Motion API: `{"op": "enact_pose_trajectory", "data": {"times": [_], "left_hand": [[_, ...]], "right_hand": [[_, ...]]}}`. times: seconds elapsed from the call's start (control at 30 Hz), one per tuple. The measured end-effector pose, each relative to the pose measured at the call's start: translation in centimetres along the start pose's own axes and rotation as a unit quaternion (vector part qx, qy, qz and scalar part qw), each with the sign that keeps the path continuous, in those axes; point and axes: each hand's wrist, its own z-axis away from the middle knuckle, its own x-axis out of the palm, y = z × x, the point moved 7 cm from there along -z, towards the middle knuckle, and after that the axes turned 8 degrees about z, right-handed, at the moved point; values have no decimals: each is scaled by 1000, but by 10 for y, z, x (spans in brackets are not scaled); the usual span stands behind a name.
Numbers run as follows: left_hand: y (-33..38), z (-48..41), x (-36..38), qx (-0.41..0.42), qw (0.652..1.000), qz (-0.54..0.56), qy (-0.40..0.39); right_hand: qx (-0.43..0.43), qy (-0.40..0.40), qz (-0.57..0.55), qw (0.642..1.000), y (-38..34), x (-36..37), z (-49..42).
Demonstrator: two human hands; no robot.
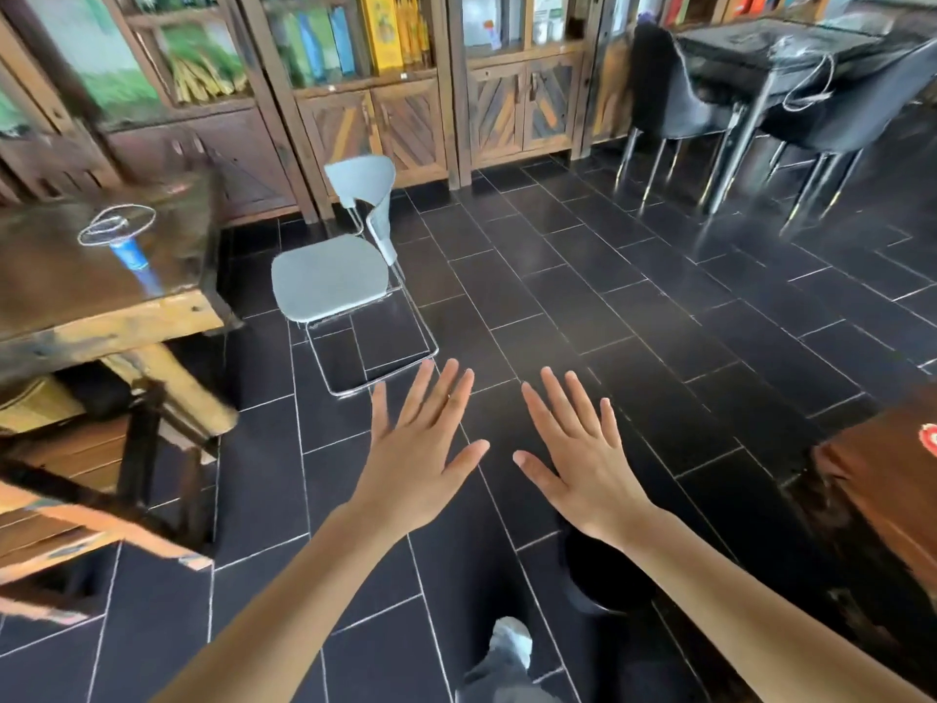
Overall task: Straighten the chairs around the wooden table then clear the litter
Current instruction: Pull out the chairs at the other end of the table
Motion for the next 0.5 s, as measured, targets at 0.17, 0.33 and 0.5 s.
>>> {"op": "enact_pose_trajectory", "data": {"times": [0.17,0.33,0.5], "left_hand": [[-9,-111,-11,21,1000,-15,-1],[5,-204,7,60,998,-9,-25],[29,-329,38,117,991,-15,-64]], "right_hand": [[19,8,-18,1000,48,-10,-91],[34,-7,-20,999,104,-15,-148],[91,-9,17,996,186,-13,-212]]}}
